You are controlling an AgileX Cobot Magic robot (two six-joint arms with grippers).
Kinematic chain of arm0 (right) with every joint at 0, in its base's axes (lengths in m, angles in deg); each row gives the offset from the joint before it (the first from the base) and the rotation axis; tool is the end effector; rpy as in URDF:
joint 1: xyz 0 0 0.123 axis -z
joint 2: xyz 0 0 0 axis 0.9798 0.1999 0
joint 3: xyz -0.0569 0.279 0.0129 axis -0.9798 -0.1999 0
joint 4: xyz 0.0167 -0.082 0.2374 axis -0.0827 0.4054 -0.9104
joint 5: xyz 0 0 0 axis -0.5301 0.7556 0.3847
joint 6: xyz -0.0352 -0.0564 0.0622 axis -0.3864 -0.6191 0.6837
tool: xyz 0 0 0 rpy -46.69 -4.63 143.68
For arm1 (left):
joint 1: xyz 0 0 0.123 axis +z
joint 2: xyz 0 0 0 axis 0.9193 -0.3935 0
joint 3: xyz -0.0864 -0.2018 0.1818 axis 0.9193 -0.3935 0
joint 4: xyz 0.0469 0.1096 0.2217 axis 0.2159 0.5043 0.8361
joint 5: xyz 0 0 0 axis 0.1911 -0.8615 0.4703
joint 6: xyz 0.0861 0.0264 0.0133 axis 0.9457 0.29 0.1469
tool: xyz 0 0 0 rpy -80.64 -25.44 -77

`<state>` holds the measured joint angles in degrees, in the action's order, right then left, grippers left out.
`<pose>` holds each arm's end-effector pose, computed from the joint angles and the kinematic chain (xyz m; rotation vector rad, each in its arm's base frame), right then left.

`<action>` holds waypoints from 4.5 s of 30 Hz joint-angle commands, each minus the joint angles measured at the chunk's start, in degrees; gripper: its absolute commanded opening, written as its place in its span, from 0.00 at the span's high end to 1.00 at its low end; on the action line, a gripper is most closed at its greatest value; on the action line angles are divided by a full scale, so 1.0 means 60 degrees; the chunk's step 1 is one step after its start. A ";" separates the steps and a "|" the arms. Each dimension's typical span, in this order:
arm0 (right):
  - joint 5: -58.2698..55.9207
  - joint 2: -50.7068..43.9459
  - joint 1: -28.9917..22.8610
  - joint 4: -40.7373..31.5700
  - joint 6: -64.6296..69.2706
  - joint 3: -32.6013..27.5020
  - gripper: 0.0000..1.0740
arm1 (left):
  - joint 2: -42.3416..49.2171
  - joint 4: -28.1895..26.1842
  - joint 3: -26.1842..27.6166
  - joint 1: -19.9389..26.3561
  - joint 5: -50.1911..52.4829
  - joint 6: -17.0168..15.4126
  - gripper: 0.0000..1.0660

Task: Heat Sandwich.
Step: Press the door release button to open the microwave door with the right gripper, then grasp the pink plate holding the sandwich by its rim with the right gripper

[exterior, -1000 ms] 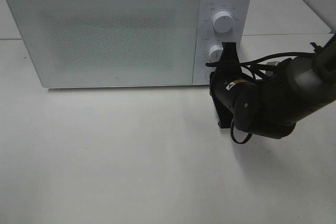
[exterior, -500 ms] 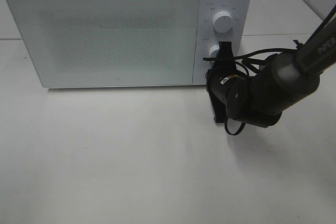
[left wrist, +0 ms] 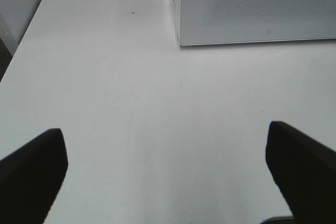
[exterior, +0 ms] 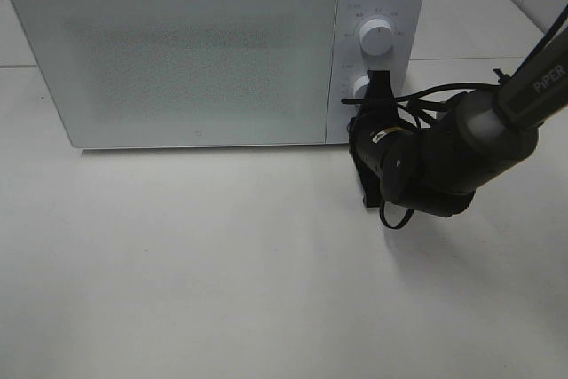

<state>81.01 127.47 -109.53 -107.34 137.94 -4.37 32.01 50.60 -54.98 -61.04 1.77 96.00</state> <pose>0.3452 0.1581 0.0862 1.4683 1.5044 1.0005 -0.0039 -0.0119 0.2788 0.0562 2.0191 -0.0157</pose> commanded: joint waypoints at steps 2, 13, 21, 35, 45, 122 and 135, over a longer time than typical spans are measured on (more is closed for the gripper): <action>0.1843 -0.0115 0.0076 0.0076 -0.0220 0.0181 1.00 | 0.0220 -0.0019 -0.0029 0.0038 0.0076 -0.0038 0.08; 0.2884 0.0048 0.0076 -0.0363 -0.0239 0.0353 1.00 | 0.0220 -0.0019 -0.0029 0.0038 0.0076 -0.0038 0.08; 0.3046 0.0363 0.0277 -0.0372 -0.0649 0.1194 1.00 | 0.0220 -0.0019 -0.0029 0.0038 0.0076 -0.0038 0.08; 0.2626 0.0372 0.0411 -0.0420 -0.1394 0.1557 1.00 | 0.0220 -0.0019 -0.0029 0.0038 0.0076 -0.0038 0.08; 0.1537 0.0296 0.0411 -0.0602 -0.1499 0.1557 1.00 | 0.0220 -0.0019 -0.0029 0.0038 0.0076 -0.0038 0.08; -1.4085 -0.4488 0.0067 0.4469 -1.4286 0.0898 0.96 | 0.0210 -0.0019 -0.0029 0.0038 0.0076 -0.0038 0.08; -1.4916 -0.4488 0.0067 0.4813 -2.1209 0.1127 0.95 | 0.0210 -0.0019 -0.0029 0.0038 0.0076 -0.0038 0.08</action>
<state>-7.69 101.12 -109.07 -78.70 16.81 2.05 32.01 50.60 -54.98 -61.04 1.77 96.00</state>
